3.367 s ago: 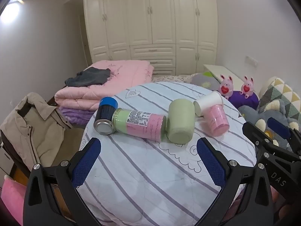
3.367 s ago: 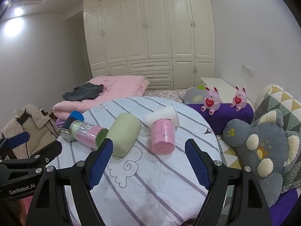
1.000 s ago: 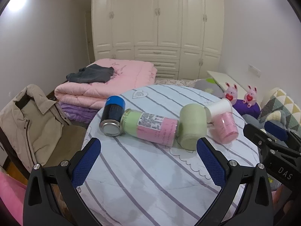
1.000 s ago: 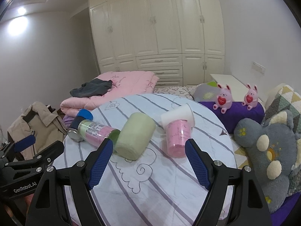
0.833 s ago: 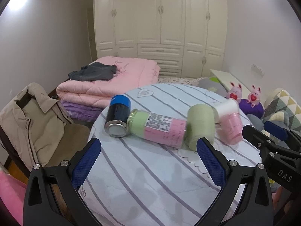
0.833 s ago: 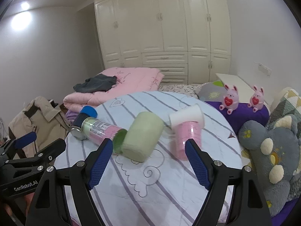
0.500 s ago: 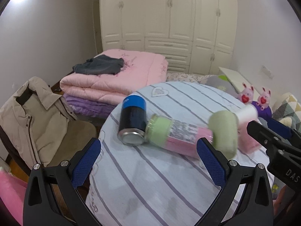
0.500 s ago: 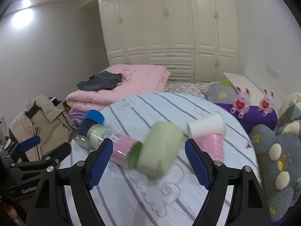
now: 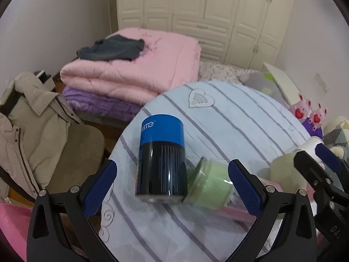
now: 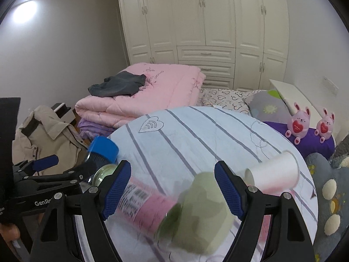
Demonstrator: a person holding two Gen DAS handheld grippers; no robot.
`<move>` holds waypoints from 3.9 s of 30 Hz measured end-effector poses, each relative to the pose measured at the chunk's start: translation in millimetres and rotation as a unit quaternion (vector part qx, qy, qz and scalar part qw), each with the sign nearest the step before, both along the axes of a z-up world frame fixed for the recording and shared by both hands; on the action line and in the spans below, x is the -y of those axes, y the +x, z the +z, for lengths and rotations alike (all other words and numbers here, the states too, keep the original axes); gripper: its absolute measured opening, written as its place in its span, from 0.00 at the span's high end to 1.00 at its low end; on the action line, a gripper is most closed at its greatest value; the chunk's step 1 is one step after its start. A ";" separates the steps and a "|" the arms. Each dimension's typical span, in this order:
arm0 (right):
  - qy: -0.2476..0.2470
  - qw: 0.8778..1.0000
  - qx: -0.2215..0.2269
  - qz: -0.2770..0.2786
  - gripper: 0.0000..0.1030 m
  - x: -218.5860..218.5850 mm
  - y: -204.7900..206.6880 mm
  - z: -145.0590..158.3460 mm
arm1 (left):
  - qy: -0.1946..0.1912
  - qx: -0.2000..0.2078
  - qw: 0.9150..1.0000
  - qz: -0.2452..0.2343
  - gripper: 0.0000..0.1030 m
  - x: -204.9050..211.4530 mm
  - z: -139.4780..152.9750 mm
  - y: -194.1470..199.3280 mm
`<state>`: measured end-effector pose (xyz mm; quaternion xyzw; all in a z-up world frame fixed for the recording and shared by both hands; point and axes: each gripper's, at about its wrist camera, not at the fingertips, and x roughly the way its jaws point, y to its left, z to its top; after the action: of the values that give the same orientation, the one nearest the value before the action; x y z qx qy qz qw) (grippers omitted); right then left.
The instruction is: Flip cup upright
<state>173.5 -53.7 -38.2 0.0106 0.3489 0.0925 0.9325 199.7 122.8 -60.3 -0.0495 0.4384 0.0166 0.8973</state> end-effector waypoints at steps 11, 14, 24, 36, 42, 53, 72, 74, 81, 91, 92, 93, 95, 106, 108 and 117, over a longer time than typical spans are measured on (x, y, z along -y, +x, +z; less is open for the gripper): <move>0.008 0.999 -0.037 -0.009 0.22 4.1 27.5 -23.1 | 0.000 -0.075 0.997 0.019 0.00 -7.7 -36.2 46.9; 0.005 0.999 -0.042 -0.008 0.22 2.1 28.6 -25.2 | -0.001 -0.098 0.995 0.013 0.05 -2.7 -47.0 57.6; 0.012 0.999 -0.035 -0.010 0.22 3.5 29.1 -23.3 | 0.032 -0.095 0.995 0.001 0.34 9.5 -50.7 64.3; 0.035 0.999 -0.021 -0.008 0.22 12.6 18.8 -16.6 | 0.062 -0.053 0.996 0.019 0.34 4.2 -15.6 46.5; 0.054 0.998 -0.004 -0.011 0.22 18.3 7.6 -7.9 | 0.073 -0.026 0.997 0.018 0.34 11.2 12.5 26.4; 0.075 0.997 0.016 -0.012 0.22 33.5 -17.7 1.2 | 0.091 0.009 0.996 0.016 0.34 29.9 46.1 -16.7; 0.069 0.997 0.032 -0.023 0.22 88.5 -81.2 13.0 | 0.095 -0.029 0.992 -0.072 0.34 111.3 43.0 -126.8; 0.062 0.997 0.032 -0.022 0.22 91.8 -88.8 12.5 | 0.098 -0.049 0.990 -0.089 0.34 122.9 33.2 -139.4; 0.054 0.998 -0.002 -0.021 0.22 109.8 -104.4 4.8 | 0.070 -0.131 0.980 -0.132 0.34 150.7 -5.8 -148.6; 0.069 0.996 -0.041 -0.040 0.22 132.2 -99.6 -17.1 | 0.089 -0.114 0.982 -0.125 0.30 169.7 -29.4 -100.4; 0.073 0.996 -0.043 -0.041 0.22 133.4 -97.9 -18.4 | 0.086 -0.118 0.981 -0.124 0.27 169.8 -33.5 -94.5; 0.076 0.995 -0.047 -0.043 0.22 133.6 -95.5 -19.7 | 0.085 -0.117 0.981 -0.126 0.23 168.1 -35.4 -92.5; 0.081 0.994 -0.061 -0.039 0.22 131.3 -88.6 -24.1 | 0.083 -0.123 0.981 -0.125 0.18 166.5 -40.9 -88.6; 0.158 0.976 -0.146 0.027 0.22 100.6 -71.5 -46.0 | 0.068 -0.101 0.983 -0.136 0.09 145.2 -27.3 -104.3; 0.171 0.971 -0.163 0.033 0.22 94.8 -67.3 -49.4 | 0.062 -0.097 0.984 -0.135 0.09 138.1 -24.7 -107.4; 0.222 0.945 -0.239 0.028 0.22 73.4 -43.6 -79.9 | 0.035 -0.101 0.983 -0.147 0.09 123.7 -26.5 -106.9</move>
<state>130.0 -127.1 -118.1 0.2296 0.5324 0.1883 0.7927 92.7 -0.9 -86.8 0.0485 0.5288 -0.0951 0.8420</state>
